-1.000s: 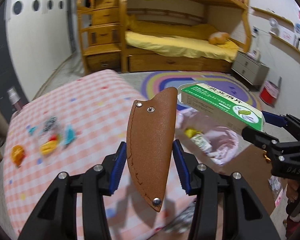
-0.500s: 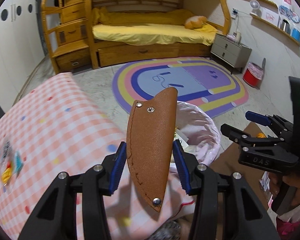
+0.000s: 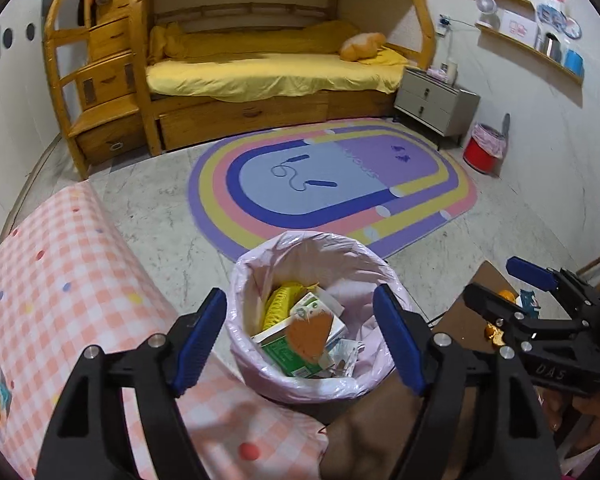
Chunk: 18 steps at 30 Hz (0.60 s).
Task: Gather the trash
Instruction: 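Carry the box and sheath to the wastebasket and release both, then return to the table and grasp the dried mango bag with the right gripper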
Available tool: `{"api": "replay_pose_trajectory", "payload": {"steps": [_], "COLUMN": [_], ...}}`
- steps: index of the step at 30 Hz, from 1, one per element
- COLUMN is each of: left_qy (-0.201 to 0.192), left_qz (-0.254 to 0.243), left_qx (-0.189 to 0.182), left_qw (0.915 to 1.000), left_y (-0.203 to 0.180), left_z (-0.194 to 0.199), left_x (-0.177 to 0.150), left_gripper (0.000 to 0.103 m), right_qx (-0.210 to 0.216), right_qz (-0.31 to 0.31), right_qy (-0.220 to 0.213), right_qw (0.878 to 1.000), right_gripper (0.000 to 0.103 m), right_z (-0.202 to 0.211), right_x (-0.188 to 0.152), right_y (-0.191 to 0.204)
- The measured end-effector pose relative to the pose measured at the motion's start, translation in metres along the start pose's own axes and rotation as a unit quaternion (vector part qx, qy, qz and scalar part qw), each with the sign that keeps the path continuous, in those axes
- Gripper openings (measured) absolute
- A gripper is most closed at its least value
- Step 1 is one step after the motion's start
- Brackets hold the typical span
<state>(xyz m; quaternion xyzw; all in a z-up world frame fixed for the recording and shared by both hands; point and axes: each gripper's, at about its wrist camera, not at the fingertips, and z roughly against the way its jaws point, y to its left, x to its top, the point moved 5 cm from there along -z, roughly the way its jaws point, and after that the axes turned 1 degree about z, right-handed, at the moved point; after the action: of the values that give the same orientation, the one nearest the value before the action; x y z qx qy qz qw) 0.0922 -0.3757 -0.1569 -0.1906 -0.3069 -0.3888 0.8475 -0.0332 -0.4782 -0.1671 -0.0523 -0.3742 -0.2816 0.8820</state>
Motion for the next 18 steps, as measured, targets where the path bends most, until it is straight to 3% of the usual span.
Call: {"api": "replay_pose_trajectory", "payload": {"steps": [8, 18], "left_qy": [0.001, -0.018], "left_qz": [0.039, 0.091], "left_qx": [0.029, 0.079], "left_qw": [0.9988, 0.9925], "left_y": [0.035, 0.088], "left_z": [0.023, 0.087], "left_x": [-0.016, -0.052], "left_gripper": [0.074, 0.078], "right_qx": [0.03, 0.076], "right_qz": [0.015, 0.049], "right_qy": [-0.002, -0.024], "right_qw": [0.999, 0.996], "right_gripper": [0.088, 0.088], "right_z": [0.011, 0.045], "right_x": [0.002, 0.001], "right_y": [0.03, 0.088]}}
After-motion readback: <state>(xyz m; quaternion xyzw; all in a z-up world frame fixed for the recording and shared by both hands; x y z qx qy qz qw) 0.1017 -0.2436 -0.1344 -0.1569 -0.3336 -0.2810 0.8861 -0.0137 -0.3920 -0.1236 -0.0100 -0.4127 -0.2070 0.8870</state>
